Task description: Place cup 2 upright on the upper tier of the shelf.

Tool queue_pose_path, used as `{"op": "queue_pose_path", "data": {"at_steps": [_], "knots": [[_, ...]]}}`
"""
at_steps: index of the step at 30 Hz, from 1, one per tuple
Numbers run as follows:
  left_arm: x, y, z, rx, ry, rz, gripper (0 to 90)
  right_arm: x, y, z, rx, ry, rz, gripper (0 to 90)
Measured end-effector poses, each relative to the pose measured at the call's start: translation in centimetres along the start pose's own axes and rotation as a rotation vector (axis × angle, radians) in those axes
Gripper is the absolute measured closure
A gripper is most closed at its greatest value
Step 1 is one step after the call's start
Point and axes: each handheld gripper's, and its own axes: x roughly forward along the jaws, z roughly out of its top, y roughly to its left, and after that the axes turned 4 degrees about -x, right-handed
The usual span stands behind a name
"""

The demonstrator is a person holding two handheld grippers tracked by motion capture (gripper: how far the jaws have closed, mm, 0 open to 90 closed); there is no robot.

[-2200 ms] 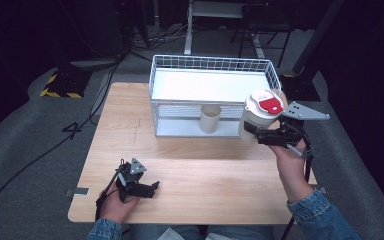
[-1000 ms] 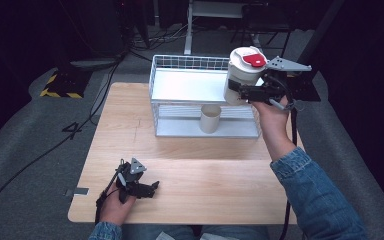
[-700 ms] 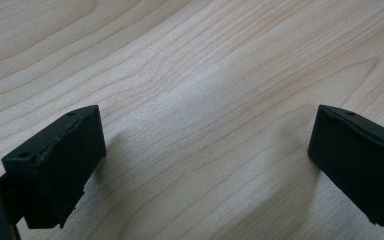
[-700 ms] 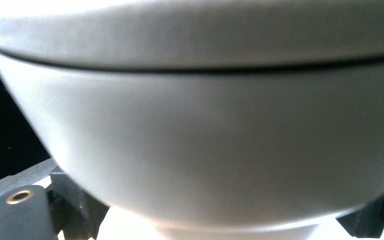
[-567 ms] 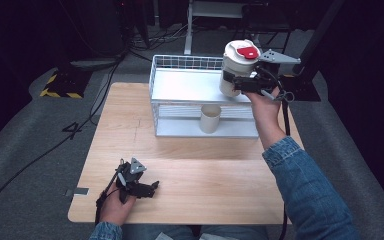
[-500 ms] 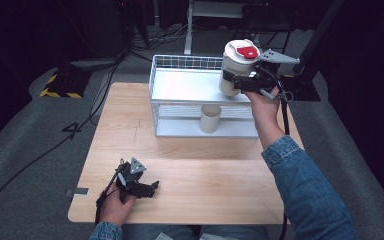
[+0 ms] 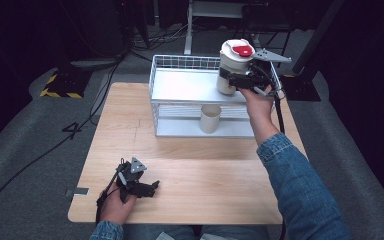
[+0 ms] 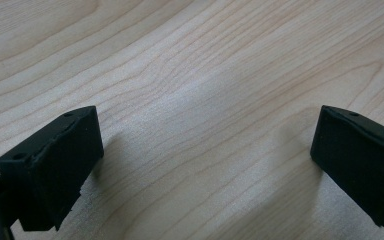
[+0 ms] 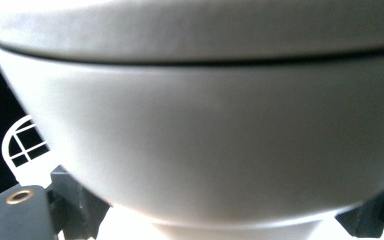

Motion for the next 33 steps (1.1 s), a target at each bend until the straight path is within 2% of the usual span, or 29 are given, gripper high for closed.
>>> {"op": "queue_pose_path", "data": {"at_steps": [15,25,33], "knots": [[0.0,0.0,0.0,0.0,0.0,0.001,0.9,1.7,0.4,-0.2,-0.001,0.031,0.004,13.7],[0.0,0.0,0.0,0.0,0.0,0.0,0.9,2.1,0.3,-0.6,0.01,0.049,0.012,13.6],[0.0,0.0,0.0,0.0,0.0,0.001,0.9,2.3,0.5,-0.7,-0.004,0.058,0.01,13.6]]}}
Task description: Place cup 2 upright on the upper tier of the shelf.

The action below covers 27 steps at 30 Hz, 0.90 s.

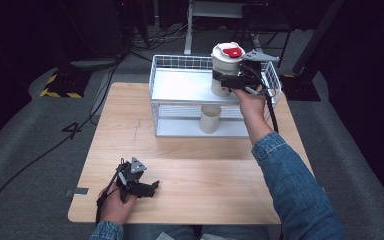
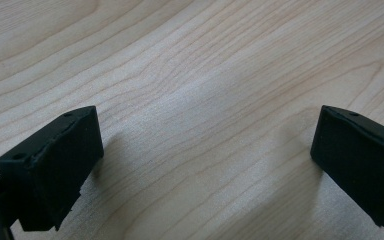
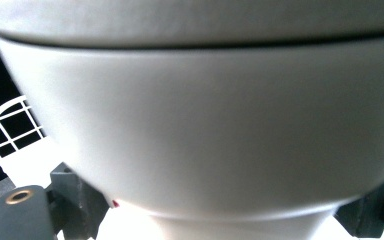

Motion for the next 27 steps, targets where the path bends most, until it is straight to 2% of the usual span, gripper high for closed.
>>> {"op": "queue_pose_path", "data": {"at_steps": [16,20,22,27], "knots": [[0.0,0.0,0.0,0.0,0.0,0.0,0.9,0.0,-0.1,-0.19,-0.014,-0.015,0.011,12.6],[0.0,-0.01,0.0,-0.001,0.0,-0.001,0.9,0.12,-0.34,-0.17,0.002,-0.042,0.014,4.4],[0.0,0.0,0.0,0.0,0.0,0.0,0.9,0.13,-0.48,-0.2,0.001,-0.039,0.004,0.6],[0.0,0.0,0.0,-0.001,0.0,0.0,0.9,-0.12,-0.59,-0.37,-0.001,-0.016,-0.001,0.0]]}}
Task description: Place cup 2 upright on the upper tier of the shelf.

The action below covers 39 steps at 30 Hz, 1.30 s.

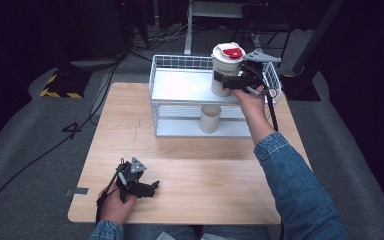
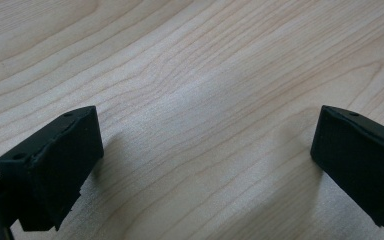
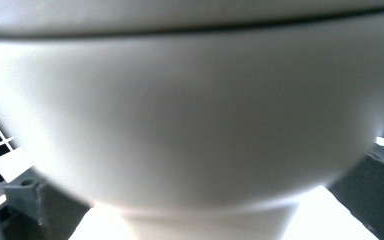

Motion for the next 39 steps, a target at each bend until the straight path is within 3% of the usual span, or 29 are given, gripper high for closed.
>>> {"op": "queue_pose_path", "data": {"at_steps": [12,23,29,39], "knots": [[0.1,0.0,0.1,0.005,0.0,-0.001,0.6,-2.9,0.2,-0.1,-0.056,0.012,0.007,0.0],[0.1,0.0,0.1,0.005,0.001,-0.002,0.6,-6.5,1.1,-0.3,-0.082,0.027,0.057,0.0],[0.1,0.0,0.1,0.004,0.002,-0.003,0.6,-8.5,1.9,-0.8,-0.069,0.037,0.104,0.0],[0.1,0.0,0.1,0.006,0.001,-0.002,0.6,-11.6,2.5,-1.8,-0.097,0.051,0.127,0.0]]}}
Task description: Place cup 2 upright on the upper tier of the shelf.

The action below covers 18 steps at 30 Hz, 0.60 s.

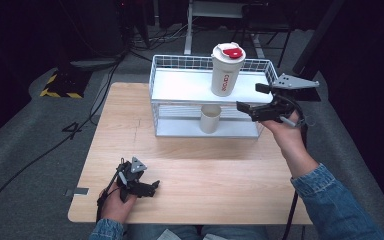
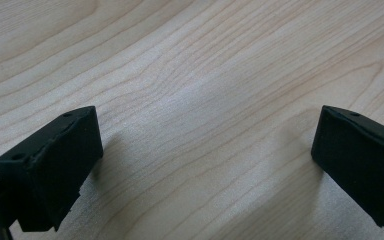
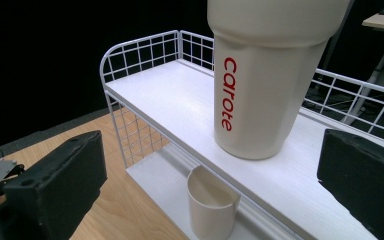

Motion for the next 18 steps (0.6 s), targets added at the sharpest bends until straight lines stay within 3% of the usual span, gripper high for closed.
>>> {"op": "queue_pose_path", "data": {"at_steps": [18], "knots": [[0.0,0.0,0.0,0.002,0.004,0.0,0.5,-4.1,0.3,-3.8,0.004,0.058,-0.024,1.0]]}}
